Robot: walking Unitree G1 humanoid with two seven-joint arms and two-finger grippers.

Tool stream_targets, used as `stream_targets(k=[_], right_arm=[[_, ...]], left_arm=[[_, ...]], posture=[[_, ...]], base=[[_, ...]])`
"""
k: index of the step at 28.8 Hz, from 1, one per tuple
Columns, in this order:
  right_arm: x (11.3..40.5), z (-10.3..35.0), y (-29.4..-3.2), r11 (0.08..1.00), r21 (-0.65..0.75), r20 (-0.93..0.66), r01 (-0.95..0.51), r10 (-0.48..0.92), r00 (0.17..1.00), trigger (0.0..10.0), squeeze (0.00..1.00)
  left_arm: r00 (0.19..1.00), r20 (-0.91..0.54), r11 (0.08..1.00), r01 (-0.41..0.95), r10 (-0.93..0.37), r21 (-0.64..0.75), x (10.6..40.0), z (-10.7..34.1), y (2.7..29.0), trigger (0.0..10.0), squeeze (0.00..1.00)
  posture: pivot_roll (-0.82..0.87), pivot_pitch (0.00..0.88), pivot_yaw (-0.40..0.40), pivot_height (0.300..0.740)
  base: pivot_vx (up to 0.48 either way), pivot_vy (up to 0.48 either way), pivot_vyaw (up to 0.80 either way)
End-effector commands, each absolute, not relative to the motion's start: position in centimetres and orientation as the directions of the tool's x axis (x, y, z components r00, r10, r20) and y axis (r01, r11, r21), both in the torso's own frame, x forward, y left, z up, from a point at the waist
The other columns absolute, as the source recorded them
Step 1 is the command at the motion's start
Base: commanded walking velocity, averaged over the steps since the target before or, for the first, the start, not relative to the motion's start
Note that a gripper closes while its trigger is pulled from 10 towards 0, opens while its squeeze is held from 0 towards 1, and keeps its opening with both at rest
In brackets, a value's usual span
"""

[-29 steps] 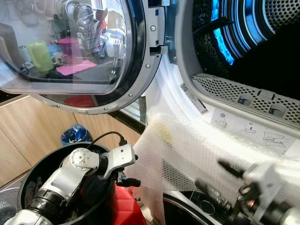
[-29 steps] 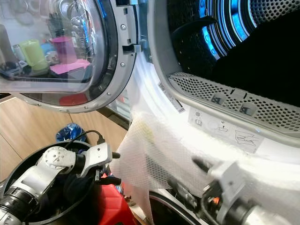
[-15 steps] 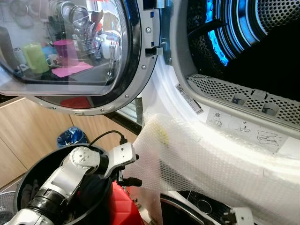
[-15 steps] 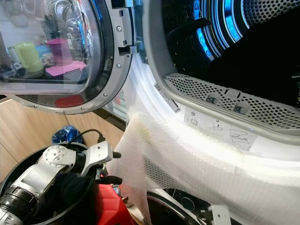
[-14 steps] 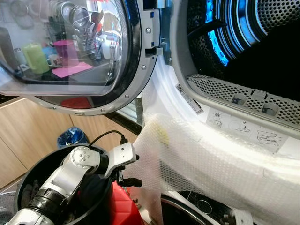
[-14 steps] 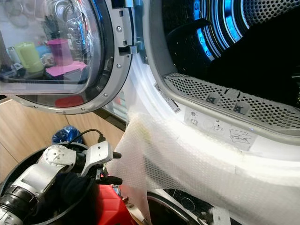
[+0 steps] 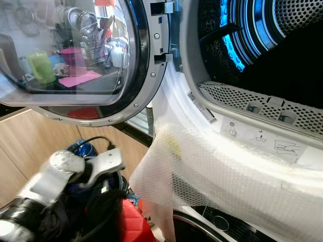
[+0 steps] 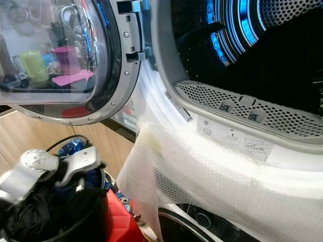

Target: Clothes washing

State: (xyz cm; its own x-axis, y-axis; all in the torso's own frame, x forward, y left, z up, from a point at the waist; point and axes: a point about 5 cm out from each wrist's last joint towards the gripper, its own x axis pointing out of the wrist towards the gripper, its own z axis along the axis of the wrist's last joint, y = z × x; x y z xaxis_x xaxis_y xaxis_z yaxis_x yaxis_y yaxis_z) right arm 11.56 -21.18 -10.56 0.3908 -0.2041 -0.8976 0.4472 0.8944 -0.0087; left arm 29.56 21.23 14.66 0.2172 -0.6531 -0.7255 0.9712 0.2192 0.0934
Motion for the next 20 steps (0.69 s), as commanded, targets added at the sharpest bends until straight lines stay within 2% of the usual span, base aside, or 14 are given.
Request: stream_targets(k=[1,3,6,10,11,14,18,20], right_arm=[[11.2,-10.7,-20.9,0.890,-0.013,-0.899,0.456,-0.210,0.383,10.0,0.00],[10.8,-10.8,-21.1,0.876,-0.016,-0.900,0.482,-0.223,0.374,10.0,0.00],[10.6,-10.9,-21.1,0.875,-0.016,-0.902,0.484,-0.222,0.371,10.0,0.00],[10.6,-10.9,-21.1,0.874,-0.018,-0.901,0.485,-0.225,0.372,10.0,0.00],[10.7,-10.9,-21.2,0.870,-0.022,-0.898,0.493,-0.234,0.372,10.0,0.00],[10.9,-10.8,-21.2,0.868,-0.023,-0.895,0.495,-0.238,0.376,10.0,0.00],[11.1,-10.7,-21.4,0.863,-0.022,-0.891,0.504,-0.246,0.382,10.0,0.00],[11.1,-10.7,-21.4,0.863,-0.022,-0.890,0.504,-0.246,0.384,10.0,0.00]], left_arm=[[0.218,-0.745,0.212,0.972,-0.631,0.105,29.6,15.5,21.9,10.0,1.00],[0.207,-0.793,0.212,0.972,-0.573,0.101,29.5,15.3,23.2,10.0,1.00],[0.245,-0.813,0.218,0.964,-0.528,0.149,29.7,15.4,23.6,10.0,1.00],[0.239,-0.815,0.221,0.965,-0.528,0.140,29.5,15.5,23.6,10.0,1.00],[0.261,-0.805,0.206,0.963,-0.532,0.175,30.0,14.9,22.6,10.0,1.00],[0.276,-0.791,0.205,0.959,-0.546,0.194,30.3,14.5,21.7,10.0,1.00],[0.309,-0.788,0.207,0.950,-0.532,0.232,30.6,14.1,21.6,10.0,1.00],[0.355,-0.786,0.224,0.934,-0.506,0.277,31.1,14.2,21.8,10.0,1.00]], posture=[[0.13,0.000,0.089,0.740],[0.13,0.000,0.090,0.740],[0.13,0.000,0.090,0.740],[0.13,0.000,0.090,0.740],[0.12,0.000,0.092,0.740],[0.12,0.000,0.089,0.740],[0.12,0.000,0.087,0.740],[0.12,0.000,0.087,0.740]], base=[[0.000,0.000,0.00],[0.000,0.000,0.00],[0.000,0.000,0.00],[0.000,0.000,0.00],[0.000,0.000,0.00],[0.000,0.000,0.00],[0.000,0.000,0.00],[0.000,0.000,0.00]])
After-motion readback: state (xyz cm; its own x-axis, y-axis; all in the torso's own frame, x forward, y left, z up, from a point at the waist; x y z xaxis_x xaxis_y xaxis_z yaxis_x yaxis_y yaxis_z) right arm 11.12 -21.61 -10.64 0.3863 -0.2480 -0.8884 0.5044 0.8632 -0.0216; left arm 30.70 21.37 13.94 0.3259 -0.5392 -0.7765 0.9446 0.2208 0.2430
